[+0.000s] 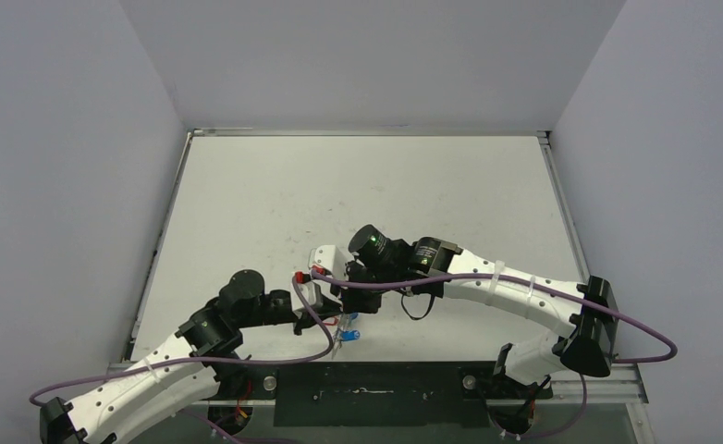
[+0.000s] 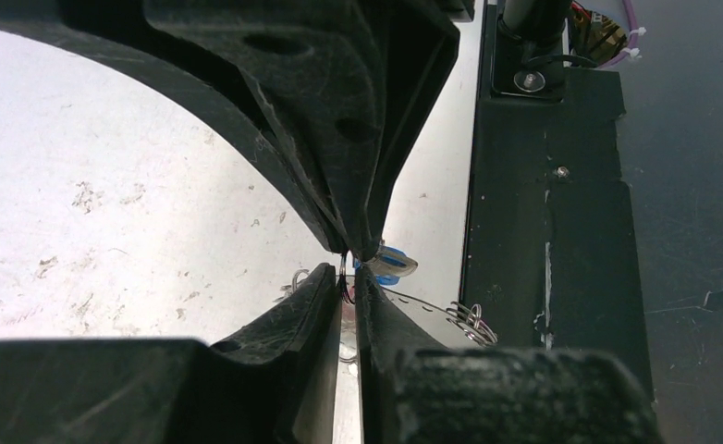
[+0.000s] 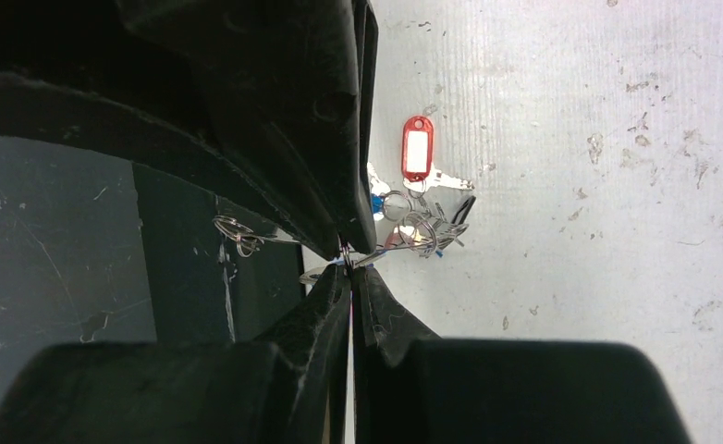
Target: Put the keys on the keyring
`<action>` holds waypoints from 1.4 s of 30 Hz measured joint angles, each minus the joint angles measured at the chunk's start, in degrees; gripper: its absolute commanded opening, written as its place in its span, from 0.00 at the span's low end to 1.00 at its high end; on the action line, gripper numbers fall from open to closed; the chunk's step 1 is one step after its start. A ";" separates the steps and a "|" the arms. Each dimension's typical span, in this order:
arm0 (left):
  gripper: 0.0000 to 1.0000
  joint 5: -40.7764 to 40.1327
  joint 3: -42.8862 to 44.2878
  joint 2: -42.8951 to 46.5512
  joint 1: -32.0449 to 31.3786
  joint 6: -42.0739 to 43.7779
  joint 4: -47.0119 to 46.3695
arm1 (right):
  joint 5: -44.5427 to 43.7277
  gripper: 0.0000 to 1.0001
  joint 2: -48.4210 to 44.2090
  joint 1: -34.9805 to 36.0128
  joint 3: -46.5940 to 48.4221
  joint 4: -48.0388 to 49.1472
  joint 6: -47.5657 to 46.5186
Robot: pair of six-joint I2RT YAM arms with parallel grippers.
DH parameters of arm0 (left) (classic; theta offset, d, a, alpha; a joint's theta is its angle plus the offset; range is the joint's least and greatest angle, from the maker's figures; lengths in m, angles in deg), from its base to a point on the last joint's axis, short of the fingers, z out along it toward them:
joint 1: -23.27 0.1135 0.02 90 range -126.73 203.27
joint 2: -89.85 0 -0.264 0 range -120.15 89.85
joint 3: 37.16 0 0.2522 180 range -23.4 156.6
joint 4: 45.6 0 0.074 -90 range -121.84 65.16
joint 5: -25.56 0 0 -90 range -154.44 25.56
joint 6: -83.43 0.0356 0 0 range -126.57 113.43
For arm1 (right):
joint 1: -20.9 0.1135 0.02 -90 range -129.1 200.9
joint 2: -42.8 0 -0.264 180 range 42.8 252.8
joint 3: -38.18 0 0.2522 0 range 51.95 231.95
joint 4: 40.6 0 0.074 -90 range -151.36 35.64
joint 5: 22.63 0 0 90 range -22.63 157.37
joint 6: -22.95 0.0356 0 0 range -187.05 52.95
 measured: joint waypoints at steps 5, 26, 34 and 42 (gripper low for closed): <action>0.00 0.04 0.07 -1.64 0.00 0.96 -0.04 | -0.02 0.00 0.00 0.00 0.00 -0.39 0.33; 0.00 -1.73 -11.82 8.76 -0.17 -6.27 -14.56 | 1.40 0.55 -13.53 -7.21 -12.79 14.03 2.43; 0.00 -2.64 -15.39 12.90 -0.37 -9.55 -20.11 | 10.80 0.47 -17.07 -9.79 -21.57 23.93 2.38; 0.00 -2.82 -15.41 13.03 -0.37 -10.82 -22.67 | 15.37 0.33 -14.93 -9.79 -23.71 30.29 3.56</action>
